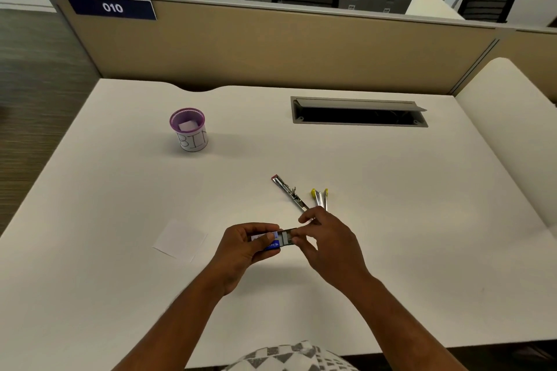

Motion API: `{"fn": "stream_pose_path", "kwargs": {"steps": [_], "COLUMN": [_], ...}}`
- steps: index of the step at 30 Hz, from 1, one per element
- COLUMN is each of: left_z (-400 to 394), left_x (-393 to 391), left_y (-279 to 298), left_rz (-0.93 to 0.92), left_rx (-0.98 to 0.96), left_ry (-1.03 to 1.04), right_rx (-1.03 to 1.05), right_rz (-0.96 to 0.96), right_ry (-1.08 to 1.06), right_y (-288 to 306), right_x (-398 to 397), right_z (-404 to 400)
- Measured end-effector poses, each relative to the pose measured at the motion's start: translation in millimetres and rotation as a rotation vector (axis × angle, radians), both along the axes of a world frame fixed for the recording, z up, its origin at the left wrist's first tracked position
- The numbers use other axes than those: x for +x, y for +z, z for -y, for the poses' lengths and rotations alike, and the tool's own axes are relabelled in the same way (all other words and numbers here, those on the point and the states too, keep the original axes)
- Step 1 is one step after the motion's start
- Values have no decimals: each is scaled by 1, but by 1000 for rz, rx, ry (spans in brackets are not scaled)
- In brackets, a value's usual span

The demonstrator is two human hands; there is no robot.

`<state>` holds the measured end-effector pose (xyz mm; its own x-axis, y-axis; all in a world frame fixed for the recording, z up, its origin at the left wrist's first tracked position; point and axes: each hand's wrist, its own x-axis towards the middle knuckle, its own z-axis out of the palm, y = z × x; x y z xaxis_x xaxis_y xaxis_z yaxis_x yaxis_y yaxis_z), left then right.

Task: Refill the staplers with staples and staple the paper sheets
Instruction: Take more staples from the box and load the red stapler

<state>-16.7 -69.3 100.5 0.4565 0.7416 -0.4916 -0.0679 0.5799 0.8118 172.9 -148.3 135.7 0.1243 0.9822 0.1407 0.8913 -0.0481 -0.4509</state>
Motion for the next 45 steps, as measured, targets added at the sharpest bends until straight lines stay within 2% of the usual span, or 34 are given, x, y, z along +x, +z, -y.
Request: {"fn": "stream_pose_path", "kwargs": {"steps": [6, 15, 19, 22, 24, 26, 31, 38, 42, 45], "left_z": [6, 8, 9, 8, 7, 8, 11, 11, 12, 15], "left_x": [1, 2, 4, 2, 1, 0, -1, -7, -12, -12], "left_y": [-2, 3, 3, 3, 3, 2, -1, 0, -1, -2], "left_rz": [-11, 77, 82, 107, 123, 134, 116, 100, 78, 68], "left_rx": [-30, -120, -130, -136, -138, -142, -145, -153, -159, -163], "left_ry": [-13, 50, 52, 46, 40, 42, 47, 77, 92, 85], "right_rx": [-22, 137, 223, 254, 206, 106, -131, -101, -56, -113], "right_rz": [114, 11, -135, -380, -518, -564, -400, -406, -552, -898], "right_ry": [66, 29, -29, -167, -266, -357, -424, -538, -662, -654], "right_y": [2, 1, 0, -2, -11, -27, -68, -86, -77, -60], "right_x": [1, -4, -6, -1, 6, 14, 24, 24, 27, 20], "right_z": [-4, 2, 6, 8, 9, 9, 19, 30, 38, 37]}}
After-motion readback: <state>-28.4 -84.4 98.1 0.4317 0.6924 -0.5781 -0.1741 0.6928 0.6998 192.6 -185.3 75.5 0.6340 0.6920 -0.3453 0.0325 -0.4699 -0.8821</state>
